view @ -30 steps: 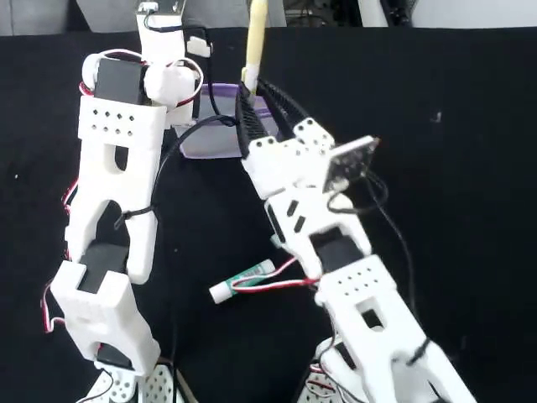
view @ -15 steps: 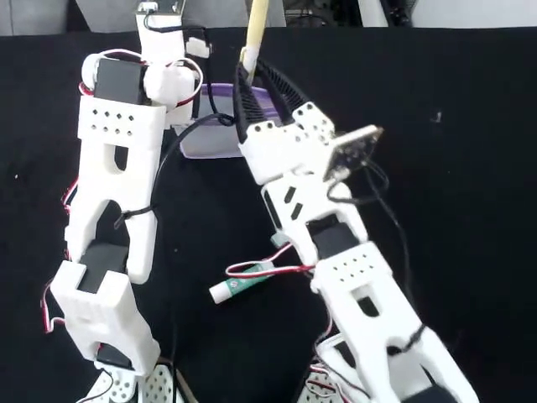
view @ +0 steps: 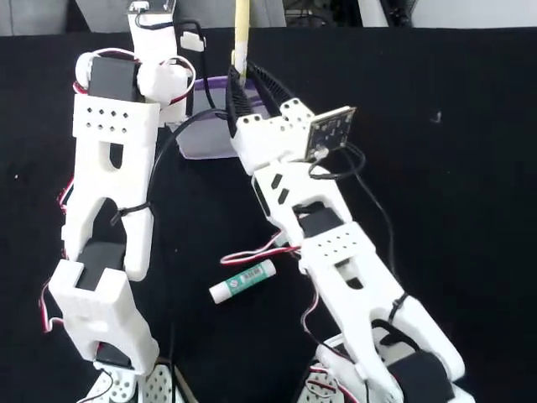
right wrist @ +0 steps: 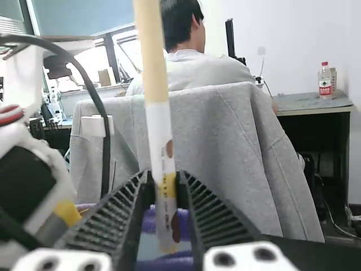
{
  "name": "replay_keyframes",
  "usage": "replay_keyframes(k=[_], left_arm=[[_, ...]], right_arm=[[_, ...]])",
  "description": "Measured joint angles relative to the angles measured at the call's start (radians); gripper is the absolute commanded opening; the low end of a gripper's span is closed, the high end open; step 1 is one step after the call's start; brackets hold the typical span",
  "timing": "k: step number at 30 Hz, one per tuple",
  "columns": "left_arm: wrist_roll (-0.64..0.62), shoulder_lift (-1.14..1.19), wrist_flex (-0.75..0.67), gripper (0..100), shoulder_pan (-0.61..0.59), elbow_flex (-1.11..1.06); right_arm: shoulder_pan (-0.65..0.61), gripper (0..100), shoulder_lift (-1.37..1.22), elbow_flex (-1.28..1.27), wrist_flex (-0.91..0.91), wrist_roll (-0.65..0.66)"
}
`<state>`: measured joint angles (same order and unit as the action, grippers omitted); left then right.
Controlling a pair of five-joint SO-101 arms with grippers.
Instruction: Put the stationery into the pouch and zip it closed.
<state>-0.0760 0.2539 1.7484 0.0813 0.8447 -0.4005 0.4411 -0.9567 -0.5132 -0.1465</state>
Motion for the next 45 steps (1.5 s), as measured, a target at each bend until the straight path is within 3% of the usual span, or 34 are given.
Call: replay_keyframes(k=[16,22,30,45], left_arm=[[-0.003,0.000,0.000,3,0.000,0.000],[-0.002,0.000,0.000,3,-0.009,0.000],[-0.002,0.000,0.003,3,-0.023,0.000],[-0.002,-0.017,0.000,3,-0.046,-0.044]], right_arm=[[-0.009,19.1,-0.025,-0.006,-0.046,0.000],[-0.009,19.1,0.080,-0.087,-0.032,0.000],[-0.015,19.1,0.295,-0.092,0.244,-0.002],[-0.043,19.1,0.370,0.101,0.560,-0.002]])
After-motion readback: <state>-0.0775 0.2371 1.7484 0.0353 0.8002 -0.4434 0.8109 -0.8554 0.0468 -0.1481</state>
